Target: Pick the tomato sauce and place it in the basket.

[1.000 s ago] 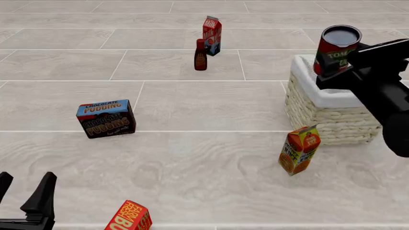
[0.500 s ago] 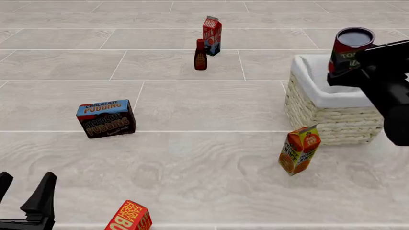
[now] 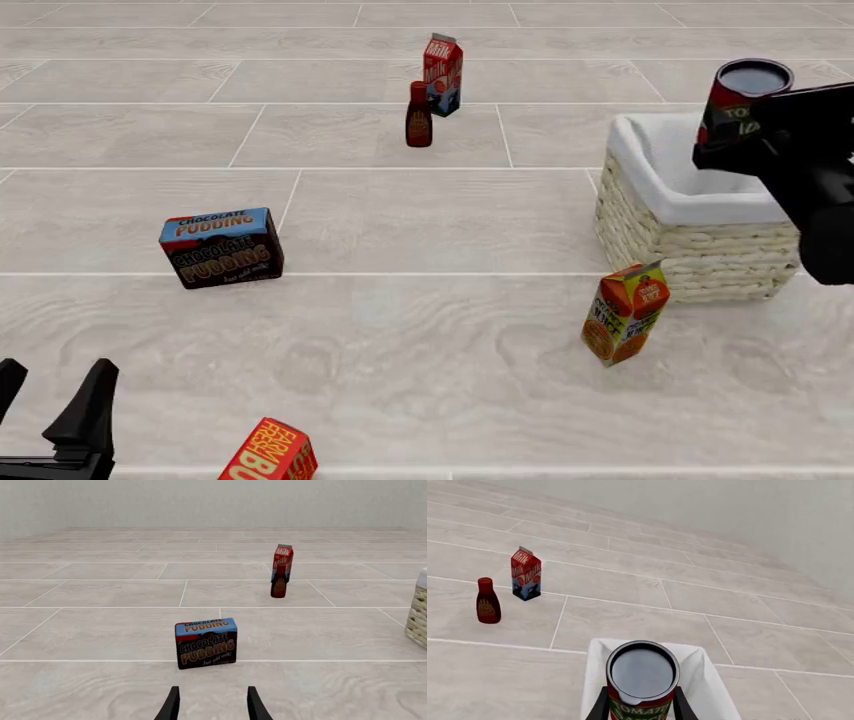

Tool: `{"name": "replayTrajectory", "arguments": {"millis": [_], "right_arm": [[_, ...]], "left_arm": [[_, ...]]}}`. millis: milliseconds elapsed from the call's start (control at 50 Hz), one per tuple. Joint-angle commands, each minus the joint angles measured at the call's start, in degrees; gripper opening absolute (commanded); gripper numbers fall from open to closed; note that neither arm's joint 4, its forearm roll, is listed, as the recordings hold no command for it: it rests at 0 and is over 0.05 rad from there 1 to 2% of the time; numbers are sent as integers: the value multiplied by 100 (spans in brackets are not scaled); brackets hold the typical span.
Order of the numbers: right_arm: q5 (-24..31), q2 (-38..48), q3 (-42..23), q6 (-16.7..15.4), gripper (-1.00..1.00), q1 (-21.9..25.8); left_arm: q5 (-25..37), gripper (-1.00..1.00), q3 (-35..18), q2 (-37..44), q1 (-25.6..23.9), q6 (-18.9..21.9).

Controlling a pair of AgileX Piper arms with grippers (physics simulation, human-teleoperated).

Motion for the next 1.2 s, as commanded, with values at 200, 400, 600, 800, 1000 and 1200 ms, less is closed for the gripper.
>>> {"name": "replayTrajectory", "arguments": {"millis": [200, 400, 600, 800, 1000, 1200], "right_arm": [[46, 394, -347, 253, -100, -100], [14, 611, -435, 219, -100, -119], [72, 772, -631, 190, -100, -134], [165, 791, -737, 193, -100, -197], [187, 855, -776, 261, -100, -265], [222, 951, -875, 264, -100, -255]], "left_arm": [[0, 100, 0, 0, 0, 0], [0, 100, 0, 0, 0, 0], [0, 100, 0, 0, 0, 0], [0, 100, 0, 0, 0, 0], [0, 100, 0, 0, 0, 0], [0, 100, 0, 0, 0, 0]]}}
